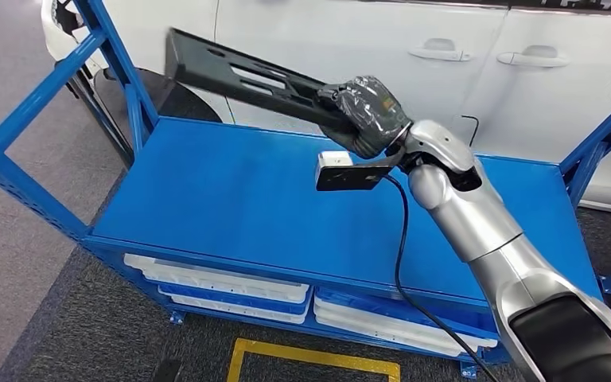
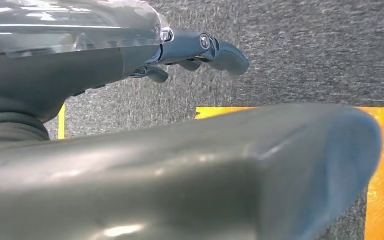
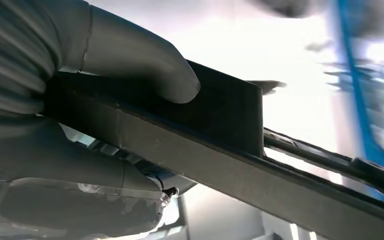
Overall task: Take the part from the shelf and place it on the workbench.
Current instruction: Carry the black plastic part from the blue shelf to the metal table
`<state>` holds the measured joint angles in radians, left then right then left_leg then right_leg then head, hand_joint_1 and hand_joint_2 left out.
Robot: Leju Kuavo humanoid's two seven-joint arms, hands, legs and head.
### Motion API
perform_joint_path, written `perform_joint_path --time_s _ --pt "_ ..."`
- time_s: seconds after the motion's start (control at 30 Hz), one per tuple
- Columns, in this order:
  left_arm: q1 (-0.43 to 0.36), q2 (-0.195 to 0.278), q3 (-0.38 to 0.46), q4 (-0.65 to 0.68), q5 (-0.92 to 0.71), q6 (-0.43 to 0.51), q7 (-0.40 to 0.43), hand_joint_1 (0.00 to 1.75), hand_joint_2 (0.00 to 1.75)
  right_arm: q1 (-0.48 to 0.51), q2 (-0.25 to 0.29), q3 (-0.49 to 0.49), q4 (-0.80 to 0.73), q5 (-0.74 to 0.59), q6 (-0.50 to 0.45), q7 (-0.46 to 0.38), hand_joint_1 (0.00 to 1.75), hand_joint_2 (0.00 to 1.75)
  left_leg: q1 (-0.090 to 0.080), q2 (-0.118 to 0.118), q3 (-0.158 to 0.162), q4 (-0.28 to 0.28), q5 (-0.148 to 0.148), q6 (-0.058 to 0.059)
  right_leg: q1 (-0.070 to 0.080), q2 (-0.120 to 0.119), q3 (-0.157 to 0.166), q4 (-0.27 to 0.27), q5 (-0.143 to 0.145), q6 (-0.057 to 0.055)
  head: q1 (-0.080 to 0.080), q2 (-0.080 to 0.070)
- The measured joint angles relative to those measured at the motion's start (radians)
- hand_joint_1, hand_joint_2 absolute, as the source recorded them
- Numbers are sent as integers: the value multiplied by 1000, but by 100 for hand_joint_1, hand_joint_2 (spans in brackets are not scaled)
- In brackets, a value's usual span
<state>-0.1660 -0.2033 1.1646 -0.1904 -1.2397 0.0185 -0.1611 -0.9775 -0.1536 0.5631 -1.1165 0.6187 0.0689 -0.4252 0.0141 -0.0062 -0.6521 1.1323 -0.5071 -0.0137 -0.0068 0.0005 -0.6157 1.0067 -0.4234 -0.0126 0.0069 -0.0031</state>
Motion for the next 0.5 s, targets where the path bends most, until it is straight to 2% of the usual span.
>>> perform_joint_path --time_s 0.03,0.07,0.1,0.13,0.17,0.23,0.3,0.4,0.47,0.5 --pt "-3 0 0 0 0 4 -2 0 0 0 5 -7 -24 -76 31 1 175 175 0 0 -31 66 -29 -2 1 0 1 0 -1 -4 0 0" --pt "-7 0 0 0 0 8 -4 0 44 1 8 -13 -45 -146 60 6 175 175 1 0 -59 125 -48 -4 3 -1 2 1 -2 -6 0 0" --pt "-11 0 0 0 0 10 -6 0 87 4 10 -21 -66 -210 86 13 175 175 1 0 -78 159 -52 -5 4 -1 3 2 -4 -7 0 0" --pt "-15 0 0 0 1 13 -8 0 131 6 10 -30 -86 -266 109 21 175 175 1 1 -79 158 -38 -6 4 -2 4 4 -5 -6 0 0" --pt "-19 0 0 0 2 16 -9 0 175 7 10 -41 -104 -318 130 30 175 175 1 1 -62 118 -8 -5 4 -2 4 7 -7 -5 0 0" --pt "-26 0 1 0 4 23 -10 0 175 3 11 -66 -133 -405 163 43 175 175 1 1 -4 -8 52 0 6 -2 4 16 -14 1 0 0" --pt "-31 0 2 0 8 29 -10 0 175 -2 11 -87 -153 -469 188 55 175 175 -1 0 31 -81 69 9 9 1 -1 23 -17 9 0 0" --pt "-32 0 5 0 17 39 -8 0 175 -6 12 -106 -168 -537 214 70 175 175 1 -2 36 -94 69 24 10 2 -3 25 -18 22 0 0" --pt "-32 -1 11 0 25 48 -7 0 175 -13 13 -116 -174 -590 234 81 175 175 5 -2 39 -101 74 34 7 2 -21 68 -49 33 0 0" --pt "-32 -1 14 0 31 52 -6 0 175 -18 15 -120 -176 -623 248 89 175 175 6 -2 40 -103 75 37 4 2 -44 119 -77 38 0 0"
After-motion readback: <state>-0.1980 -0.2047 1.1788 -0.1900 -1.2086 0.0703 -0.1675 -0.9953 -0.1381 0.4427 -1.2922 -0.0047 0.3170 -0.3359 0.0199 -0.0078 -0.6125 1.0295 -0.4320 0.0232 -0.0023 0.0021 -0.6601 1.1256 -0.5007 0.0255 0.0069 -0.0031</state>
